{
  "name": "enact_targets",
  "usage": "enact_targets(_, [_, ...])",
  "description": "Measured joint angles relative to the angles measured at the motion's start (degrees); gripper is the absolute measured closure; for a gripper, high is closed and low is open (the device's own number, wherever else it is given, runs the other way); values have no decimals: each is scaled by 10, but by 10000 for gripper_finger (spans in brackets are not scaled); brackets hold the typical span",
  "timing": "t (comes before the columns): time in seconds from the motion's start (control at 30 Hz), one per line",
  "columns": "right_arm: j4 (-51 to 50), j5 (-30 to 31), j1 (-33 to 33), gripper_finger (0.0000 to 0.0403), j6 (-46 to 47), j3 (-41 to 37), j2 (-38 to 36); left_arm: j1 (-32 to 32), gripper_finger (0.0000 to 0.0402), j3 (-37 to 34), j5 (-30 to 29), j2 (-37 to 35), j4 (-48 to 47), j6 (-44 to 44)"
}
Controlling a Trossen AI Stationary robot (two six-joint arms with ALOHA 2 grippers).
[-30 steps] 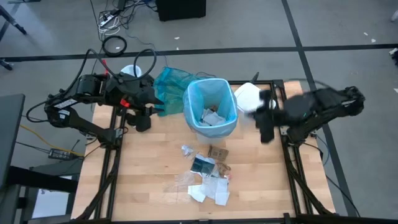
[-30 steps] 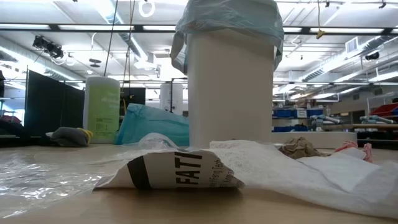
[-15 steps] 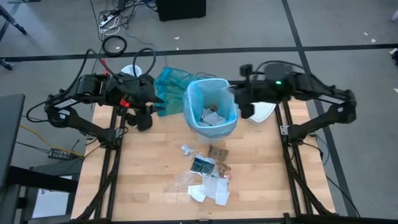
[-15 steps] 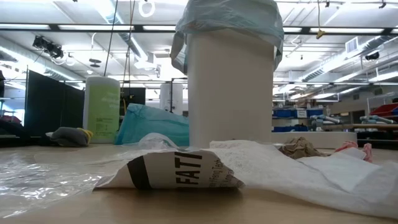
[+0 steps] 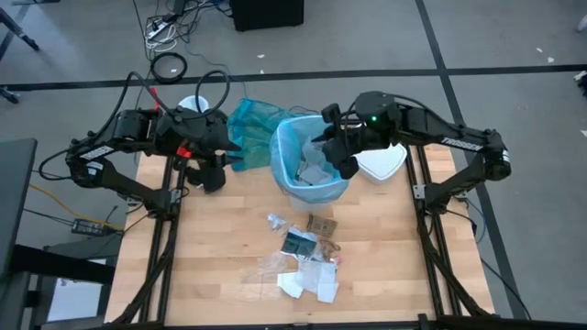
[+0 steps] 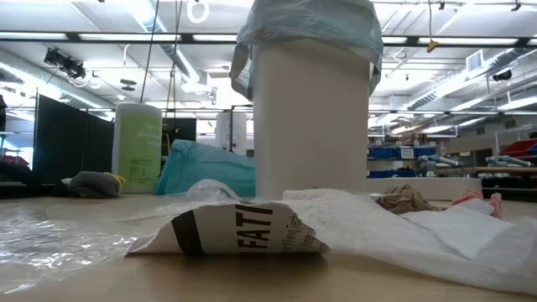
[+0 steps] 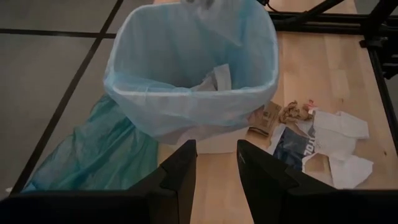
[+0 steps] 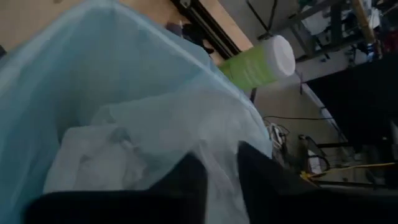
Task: Place trash/remove bag and relplace
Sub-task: Put the clear plastic into the white trash bin
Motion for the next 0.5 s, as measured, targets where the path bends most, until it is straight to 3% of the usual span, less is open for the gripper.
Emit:
enact_targets(0.27, [-8,21,0,169,-40,0,-32,0,275,-40,2,-1,18,-24])
enact_targets(0.37, [-8,32,0,151,-74,0,-68,-1,275,-95,38,0,23,-27])
enact_targets(0.5, [-8,42,3,153,-71,0,-132,-3,275,-209,115,0,111,-56])
